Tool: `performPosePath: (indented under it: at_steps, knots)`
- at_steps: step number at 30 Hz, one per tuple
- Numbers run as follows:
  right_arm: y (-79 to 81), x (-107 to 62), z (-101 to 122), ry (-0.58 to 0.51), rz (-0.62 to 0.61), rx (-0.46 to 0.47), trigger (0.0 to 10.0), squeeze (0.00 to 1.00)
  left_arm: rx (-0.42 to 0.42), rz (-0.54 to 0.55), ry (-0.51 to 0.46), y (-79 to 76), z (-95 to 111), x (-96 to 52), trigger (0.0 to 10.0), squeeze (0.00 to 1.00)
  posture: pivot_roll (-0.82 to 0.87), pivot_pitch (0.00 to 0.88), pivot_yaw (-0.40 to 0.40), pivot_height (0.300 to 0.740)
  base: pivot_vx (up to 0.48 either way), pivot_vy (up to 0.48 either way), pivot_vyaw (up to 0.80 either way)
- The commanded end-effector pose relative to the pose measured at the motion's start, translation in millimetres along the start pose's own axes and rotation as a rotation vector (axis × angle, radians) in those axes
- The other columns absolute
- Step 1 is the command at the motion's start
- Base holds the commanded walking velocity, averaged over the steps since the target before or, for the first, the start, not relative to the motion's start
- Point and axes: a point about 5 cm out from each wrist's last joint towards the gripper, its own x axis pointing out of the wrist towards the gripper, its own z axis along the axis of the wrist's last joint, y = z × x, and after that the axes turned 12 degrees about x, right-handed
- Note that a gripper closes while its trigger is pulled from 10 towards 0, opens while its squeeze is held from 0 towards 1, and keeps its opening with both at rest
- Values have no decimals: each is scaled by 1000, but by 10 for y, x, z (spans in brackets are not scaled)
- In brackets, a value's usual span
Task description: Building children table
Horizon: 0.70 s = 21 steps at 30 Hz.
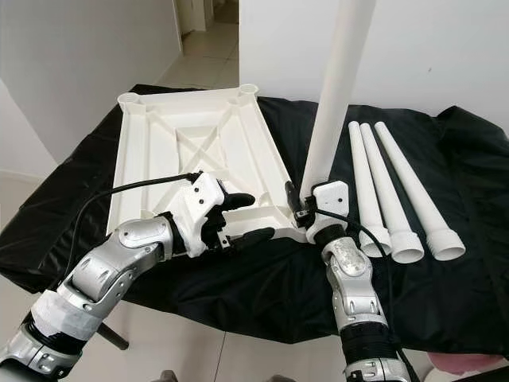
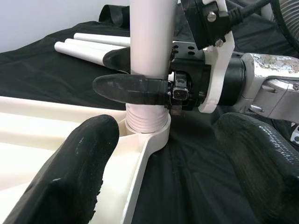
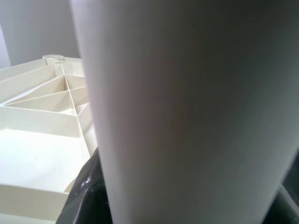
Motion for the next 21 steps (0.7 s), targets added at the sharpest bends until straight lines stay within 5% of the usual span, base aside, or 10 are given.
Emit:
performPosePath:
  at_steps: [1,21]
  knots:
    - [30,-36,-197,109,5,27,10000,0,11,-134,-22,-64,30,8,10000,0,-77,0,11,740,0,0,0]
    - [-42,3,-335,217,-122,251,10000,0,12,-131,-24,-49,44,5,10000,0,-80,0,11,740,0,0,0]
